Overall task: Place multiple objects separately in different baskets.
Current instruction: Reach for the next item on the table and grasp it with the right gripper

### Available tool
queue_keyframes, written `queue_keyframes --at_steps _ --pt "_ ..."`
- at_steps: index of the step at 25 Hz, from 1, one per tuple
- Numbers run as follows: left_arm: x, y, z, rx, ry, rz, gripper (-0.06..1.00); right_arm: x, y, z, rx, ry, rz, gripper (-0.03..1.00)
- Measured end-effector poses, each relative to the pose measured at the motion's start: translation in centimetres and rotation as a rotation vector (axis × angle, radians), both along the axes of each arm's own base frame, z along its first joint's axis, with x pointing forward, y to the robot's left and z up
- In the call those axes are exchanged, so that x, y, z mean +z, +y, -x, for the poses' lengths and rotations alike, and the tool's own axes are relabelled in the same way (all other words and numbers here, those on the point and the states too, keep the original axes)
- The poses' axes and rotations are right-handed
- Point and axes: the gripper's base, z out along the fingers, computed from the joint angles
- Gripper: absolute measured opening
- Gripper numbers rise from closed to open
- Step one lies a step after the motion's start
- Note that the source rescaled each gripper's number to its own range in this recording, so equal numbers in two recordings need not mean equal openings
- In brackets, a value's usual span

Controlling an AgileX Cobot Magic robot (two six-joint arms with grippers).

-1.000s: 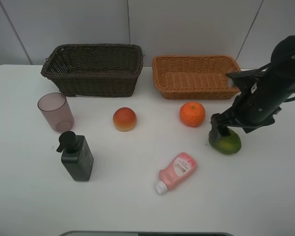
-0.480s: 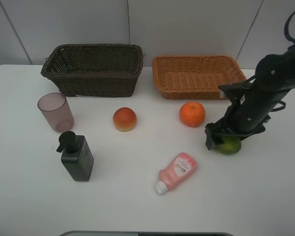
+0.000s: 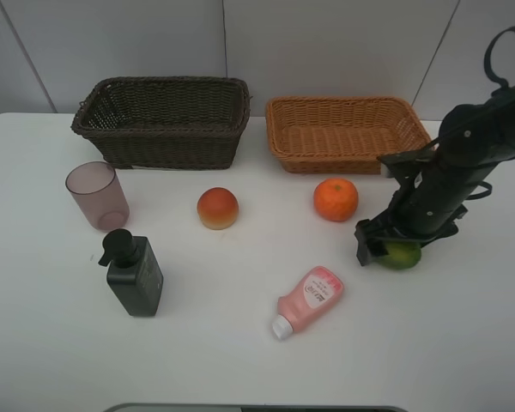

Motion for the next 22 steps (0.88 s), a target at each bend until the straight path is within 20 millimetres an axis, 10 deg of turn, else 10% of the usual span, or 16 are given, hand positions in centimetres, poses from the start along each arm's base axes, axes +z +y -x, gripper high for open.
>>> queue_keyframes --at_steps 7,22 --pt "0.00 0.00 0.00 0.000 0.000 0.000 0.95 0.01 0.02 -0.06 -0.001 -0.007 -0.003 0.28" --pt "0.00 0.00 0.00 0.000 0.000 0.000 0.95 0.02 0.05 -0.15 0.000 -0.017 -0.006 0.28"
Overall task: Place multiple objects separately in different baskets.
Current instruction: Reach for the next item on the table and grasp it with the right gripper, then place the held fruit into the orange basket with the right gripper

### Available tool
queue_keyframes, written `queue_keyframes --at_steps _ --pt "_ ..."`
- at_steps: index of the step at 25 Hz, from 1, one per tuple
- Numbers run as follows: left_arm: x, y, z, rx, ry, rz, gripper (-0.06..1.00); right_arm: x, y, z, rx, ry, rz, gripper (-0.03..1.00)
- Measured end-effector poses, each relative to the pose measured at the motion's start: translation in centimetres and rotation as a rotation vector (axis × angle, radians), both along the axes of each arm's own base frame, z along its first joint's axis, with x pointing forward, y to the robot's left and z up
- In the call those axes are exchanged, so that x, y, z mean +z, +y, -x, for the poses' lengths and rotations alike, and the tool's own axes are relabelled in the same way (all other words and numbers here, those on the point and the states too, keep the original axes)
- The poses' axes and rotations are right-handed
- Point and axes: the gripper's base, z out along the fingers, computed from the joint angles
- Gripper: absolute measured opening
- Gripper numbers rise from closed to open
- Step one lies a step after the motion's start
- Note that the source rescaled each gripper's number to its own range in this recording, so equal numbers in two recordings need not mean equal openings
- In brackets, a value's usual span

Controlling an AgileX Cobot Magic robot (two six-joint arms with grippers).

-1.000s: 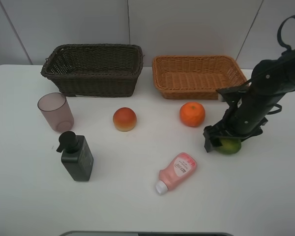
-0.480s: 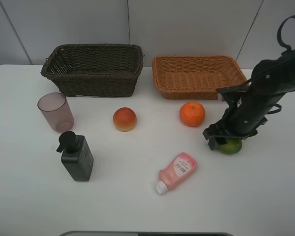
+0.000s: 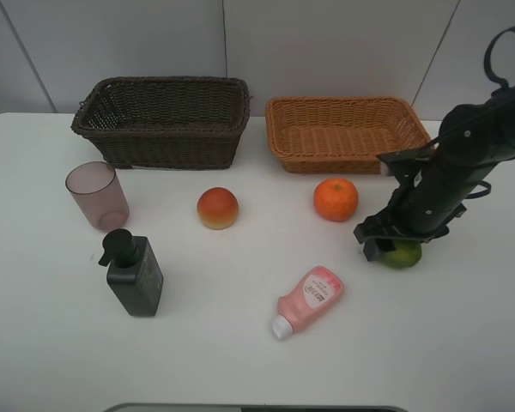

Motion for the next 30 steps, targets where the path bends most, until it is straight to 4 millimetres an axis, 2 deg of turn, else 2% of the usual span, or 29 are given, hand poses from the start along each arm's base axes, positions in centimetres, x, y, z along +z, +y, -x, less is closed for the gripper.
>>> queue_keyframes --at_steps 9,13,17,22,25,26,30 --pt "0.0 0.0 0.0 0.000 0.000 0.000 0.95 0.0 0.0 0.0 -0.001 -0.001 0.000 0.28" --pt "0.0 0.0 0.0 0.000 0.000 0.000 0.95 0.6 0.0 -0.2 -0.005 0.049 0.016 0.28" --pt "0.0 0.0 0.0 0.000 0.000 0.000 0.95 3.0 0.4 -1.2 -0.019 0.069 0.020 0.28" --pt "0.0 0.0 0.0 0.000 0.000 0.000 0.95 6.5 1.0 -3.2 -0.137 0.081 0.003 0.28" --pt "0.0 0.0 0.0 0.000 0.000 0.000 0.95 8.5 1.6 -5.1 -0.186 0.064 -0.008 0.28" --pt "0.0 0.0 0.0 0.000 0.000 0.000 0.95 8.5 1.6 -5.1 -0.186 0.064 -0.008 0.28" --pt "0.0 0.0 0.0 0.000 0.000 0.000 0.95 10.4 2.4 -8.1 -0.214 0.050 -0.016 0.28"
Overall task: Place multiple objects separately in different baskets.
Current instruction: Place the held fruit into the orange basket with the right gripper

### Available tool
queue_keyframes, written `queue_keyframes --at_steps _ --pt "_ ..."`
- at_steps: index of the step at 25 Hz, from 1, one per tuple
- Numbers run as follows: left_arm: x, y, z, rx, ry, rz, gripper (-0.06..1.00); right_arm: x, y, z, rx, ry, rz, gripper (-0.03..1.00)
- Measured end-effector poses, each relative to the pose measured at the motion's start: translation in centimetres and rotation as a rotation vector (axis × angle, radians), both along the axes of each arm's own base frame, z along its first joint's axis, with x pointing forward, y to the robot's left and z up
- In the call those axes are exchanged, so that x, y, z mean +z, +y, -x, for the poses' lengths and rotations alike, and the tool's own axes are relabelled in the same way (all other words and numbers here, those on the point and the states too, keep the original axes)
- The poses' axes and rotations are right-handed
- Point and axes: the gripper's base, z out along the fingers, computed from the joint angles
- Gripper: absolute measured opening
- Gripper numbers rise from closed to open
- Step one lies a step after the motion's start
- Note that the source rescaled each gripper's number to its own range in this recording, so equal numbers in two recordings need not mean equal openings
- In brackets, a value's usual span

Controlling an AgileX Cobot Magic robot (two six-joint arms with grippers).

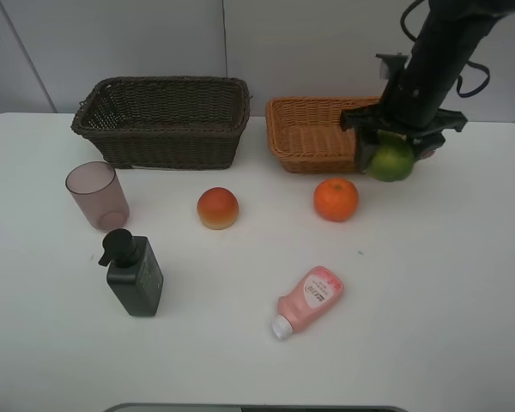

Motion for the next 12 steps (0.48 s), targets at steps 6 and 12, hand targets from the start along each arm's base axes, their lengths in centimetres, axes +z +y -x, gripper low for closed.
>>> queue_keyframes --at_steps 6,12 --pt "0.0 0.0 0.0 0.000 0.000 0.000 0.95 1.5 0.8 -5.0 0.007 -0.084 0.030 0.28" --pt "0.0 0.0 0.0 0.000 0.000 0.000 0.95 1.1 0.7 -8.9 -0.005 -0.168 0.042 0.28"
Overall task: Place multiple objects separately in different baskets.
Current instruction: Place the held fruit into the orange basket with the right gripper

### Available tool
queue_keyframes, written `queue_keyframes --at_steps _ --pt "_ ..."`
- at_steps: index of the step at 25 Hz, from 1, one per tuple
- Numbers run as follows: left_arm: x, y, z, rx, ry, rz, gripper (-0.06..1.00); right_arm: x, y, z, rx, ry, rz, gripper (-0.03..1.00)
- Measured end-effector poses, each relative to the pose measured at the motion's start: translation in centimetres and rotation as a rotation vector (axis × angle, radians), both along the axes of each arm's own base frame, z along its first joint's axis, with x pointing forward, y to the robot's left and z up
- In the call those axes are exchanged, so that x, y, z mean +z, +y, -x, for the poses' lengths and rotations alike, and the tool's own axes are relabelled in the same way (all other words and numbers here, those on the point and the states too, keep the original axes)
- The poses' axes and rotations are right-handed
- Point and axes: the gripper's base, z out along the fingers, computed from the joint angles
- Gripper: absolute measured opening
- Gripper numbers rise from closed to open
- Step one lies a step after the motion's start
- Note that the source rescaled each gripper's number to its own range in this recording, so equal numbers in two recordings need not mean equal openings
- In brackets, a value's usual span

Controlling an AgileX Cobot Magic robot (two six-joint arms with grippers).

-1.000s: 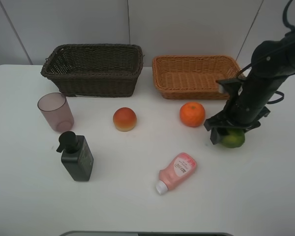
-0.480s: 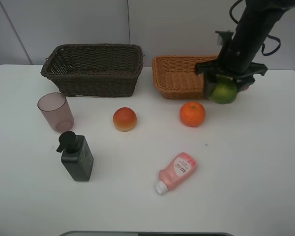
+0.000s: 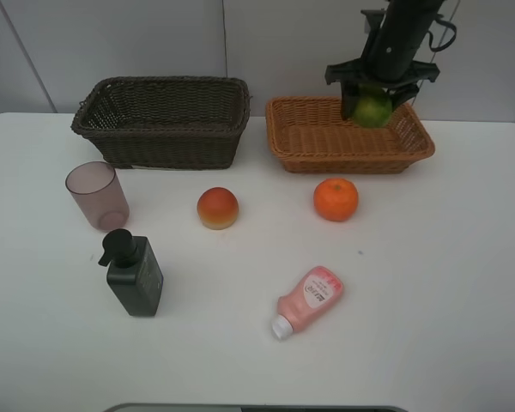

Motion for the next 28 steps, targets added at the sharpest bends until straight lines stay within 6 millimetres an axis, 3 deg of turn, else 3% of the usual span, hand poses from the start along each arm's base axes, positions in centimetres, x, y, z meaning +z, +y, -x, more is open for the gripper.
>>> queue_keyframes --at_steps 14,23,28 --pt "0.0 0.0 0.0 0.000 0.000 0.000 0.95 -5.2 -1.3 -3.7 -0.012 -0.132 -0.019 0.28" --pt "0.0 0.0 0.0 0.000 0.000 0.000 0.95 -9.5 -1.1 -4.5 -0.004 -0.106 -0.014 0.28" --pt "0.0 0.0 0.0 0.000 0.000 0.000 0.95 -9.6 -1.1 -4.7 0.005 -0.119 -0.003 0.28"
